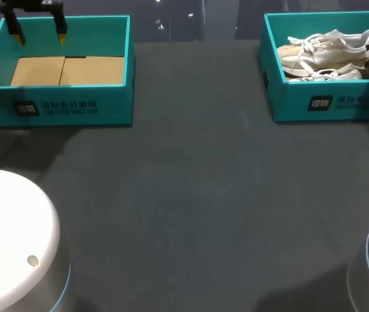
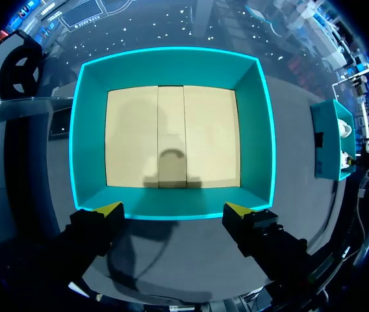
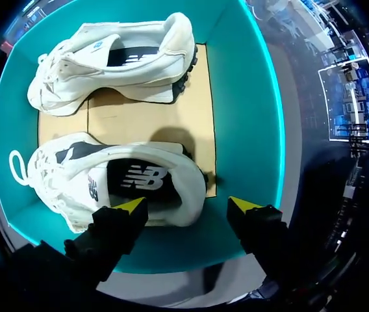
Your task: Take the shoe out of the shoebox, open the shoe tongue, remove and reinsert the insole, then place the shoe into the shoebox
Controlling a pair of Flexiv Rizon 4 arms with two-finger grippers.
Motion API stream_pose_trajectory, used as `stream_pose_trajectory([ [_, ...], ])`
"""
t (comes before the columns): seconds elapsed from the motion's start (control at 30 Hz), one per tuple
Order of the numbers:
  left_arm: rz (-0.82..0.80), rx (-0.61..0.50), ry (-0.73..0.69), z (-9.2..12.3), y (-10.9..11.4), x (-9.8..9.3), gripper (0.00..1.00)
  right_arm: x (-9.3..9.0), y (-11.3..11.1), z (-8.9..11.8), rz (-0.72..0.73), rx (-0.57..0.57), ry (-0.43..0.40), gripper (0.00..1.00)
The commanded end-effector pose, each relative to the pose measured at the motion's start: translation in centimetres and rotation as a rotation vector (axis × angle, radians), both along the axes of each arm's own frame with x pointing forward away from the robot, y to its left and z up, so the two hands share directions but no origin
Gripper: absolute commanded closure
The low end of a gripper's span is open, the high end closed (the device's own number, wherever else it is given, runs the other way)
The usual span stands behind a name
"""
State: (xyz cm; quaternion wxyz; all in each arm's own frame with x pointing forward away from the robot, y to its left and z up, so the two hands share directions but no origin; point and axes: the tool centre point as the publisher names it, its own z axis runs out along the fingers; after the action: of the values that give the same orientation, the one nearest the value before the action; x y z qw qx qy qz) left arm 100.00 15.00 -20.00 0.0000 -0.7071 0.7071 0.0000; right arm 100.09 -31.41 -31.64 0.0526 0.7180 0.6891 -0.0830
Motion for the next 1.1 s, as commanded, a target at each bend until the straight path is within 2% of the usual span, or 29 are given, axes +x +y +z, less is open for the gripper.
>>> stream_pose_trajectory([
  [0.03, 0.000, 0.000, 0.000, 0.0, 0.0, 0.0, 0.00, 0.2, -0.3, -0.8, 0.012, 0.003, -0.003, 0.18],
  [0.43, 0.000, 0.000, 0.000, 0.0, 0.0, 0.0, 0.00, 0.6, -0.6, -2.5, 0.082, 0.021, 0.004, 0.15],
  [0.7, 0.000, 0.000, 0.000, 0.0, 0.0, 0.0, 0.00, 0.8, -0.7, -3.2, 0.100, 0.039, 0.001, 0.22],
  [0.83, 0.000, 0.000, 0.000, 0.0, 0.0, 0.0, 0.00, 0.8, -0.9, -3.3, 0.101, 0.047, 0.001, 0.35],
  [0.97, 0.000, 0.000, 0.000, 0.0, 0.0, 0.0, 0.00, 0.9, -1.0, -3.6, 0.103, 0.052, 0.005, 0.38],
  [1.0, 0.000, 0.000, 0.000, 0.0, 0.0, 0.0, 0.00, 1.0, -1.0, -3.7, 0.102, 0.054, 0.007, 0.42],
  [1.03, 0.000, 0.000, 0.000, 0.0, 0.0, 0.0, 0.00, 1.0, -1.0, -3.8, 0.100, 0.057, 0.011, 0.52],
  [1.1, 0.000, 0.000, 0.000, 0.0, 0.0, 0.0, 0.00, 1.0, -1.1, -3.9, 0.098, 0.064, 0.015, 0.63],
])
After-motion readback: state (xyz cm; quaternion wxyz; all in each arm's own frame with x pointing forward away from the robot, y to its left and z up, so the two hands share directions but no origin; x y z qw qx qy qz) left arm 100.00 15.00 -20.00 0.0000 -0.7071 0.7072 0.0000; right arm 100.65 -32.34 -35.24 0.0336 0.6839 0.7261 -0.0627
